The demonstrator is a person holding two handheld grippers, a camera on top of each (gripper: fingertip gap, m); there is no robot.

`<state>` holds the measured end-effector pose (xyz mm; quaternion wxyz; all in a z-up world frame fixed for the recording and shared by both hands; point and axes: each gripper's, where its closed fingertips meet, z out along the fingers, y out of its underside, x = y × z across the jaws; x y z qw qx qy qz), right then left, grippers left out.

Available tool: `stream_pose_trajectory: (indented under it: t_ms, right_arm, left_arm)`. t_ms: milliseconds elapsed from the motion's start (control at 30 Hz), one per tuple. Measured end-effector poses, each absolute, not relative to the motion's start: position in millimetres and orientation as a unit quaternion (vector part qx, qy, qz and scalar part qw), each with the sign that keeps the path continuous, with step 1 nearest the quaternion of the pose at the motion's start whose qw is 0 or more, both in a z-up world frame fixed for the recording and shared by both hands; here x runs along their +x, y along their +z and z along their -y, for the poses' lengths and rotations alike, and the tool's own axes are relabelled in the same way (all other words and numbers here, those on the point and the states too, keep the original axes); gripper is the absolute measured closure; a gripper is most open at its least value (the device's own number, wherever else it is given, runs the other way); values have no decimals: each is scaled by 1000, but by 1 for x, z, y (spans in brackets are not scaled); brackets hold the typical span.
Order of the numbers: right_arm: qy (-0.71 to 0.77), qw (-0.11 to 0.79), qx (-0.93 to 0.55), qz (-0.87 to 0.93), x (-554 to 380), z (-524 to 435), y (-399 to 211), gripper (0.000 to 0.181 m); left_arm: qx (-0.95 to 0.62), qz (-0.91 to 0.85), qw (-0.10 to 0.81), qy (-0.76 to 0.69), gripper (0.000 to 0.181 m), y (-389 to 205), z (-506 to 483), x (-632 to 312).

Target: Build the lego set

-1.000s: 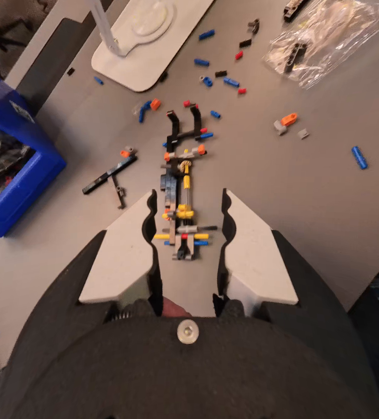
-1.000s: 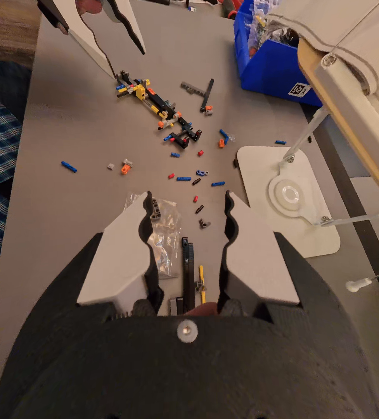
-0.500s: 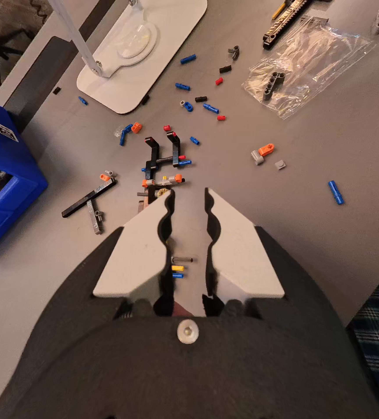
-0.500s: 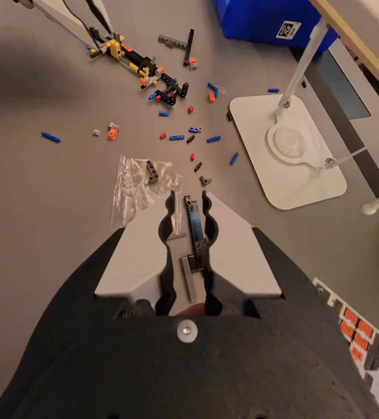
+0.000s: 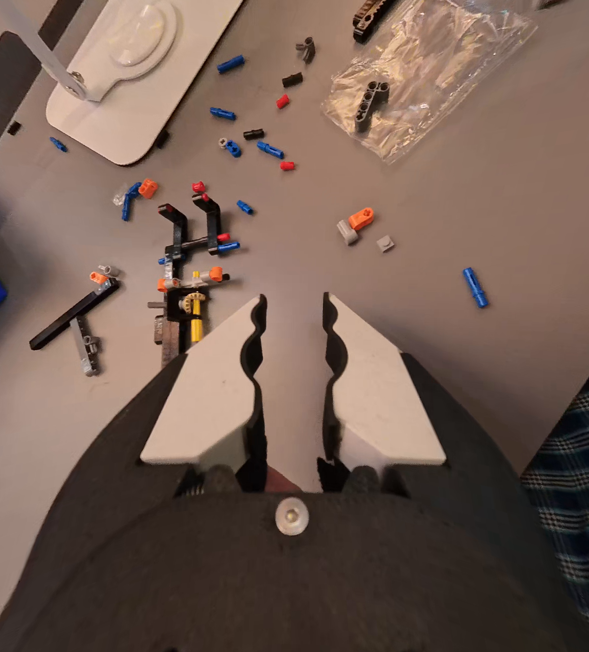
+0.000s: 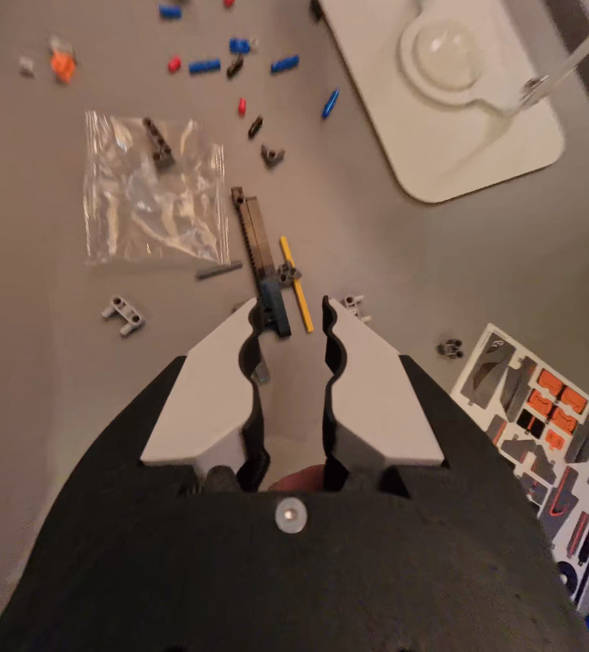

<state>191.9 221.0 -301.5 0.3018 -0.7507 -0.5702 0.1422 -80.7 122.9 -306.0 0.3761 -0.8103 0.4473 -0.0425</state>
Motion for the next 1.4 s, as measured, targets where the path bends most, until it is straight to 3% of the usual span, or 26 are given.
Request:
stream_pose_trajectory:
  t_ms: [233, 333, 667, 1133, 1400]
  right_arm:
    - [157, 277, -745, 587, 179, -215, -330, 165]
    - [158, 283, -755, 570, 184, -222, -329, 158]
    - [227, 260, -744, 572, 200, -218, -330, 169]
    - [222, 274, -706, 615, 195, -218, -338, 167]
    - [220, 299, -703, 607, 186, -218, -334, 176]
  left_arm:
    - [-795, -464, 386, -62, 151, -300, -129, -55]
    - [-780, -484, 389, -75, 150, -297, -134, -34]
    - [-718, -559, 406, -88, 150, -282, -161, 39]
    - [-726, -559, 391, -89, 149, -292, -158, 40]
    - [-732, -551, 393, -82, 149, -297, -152, 33]
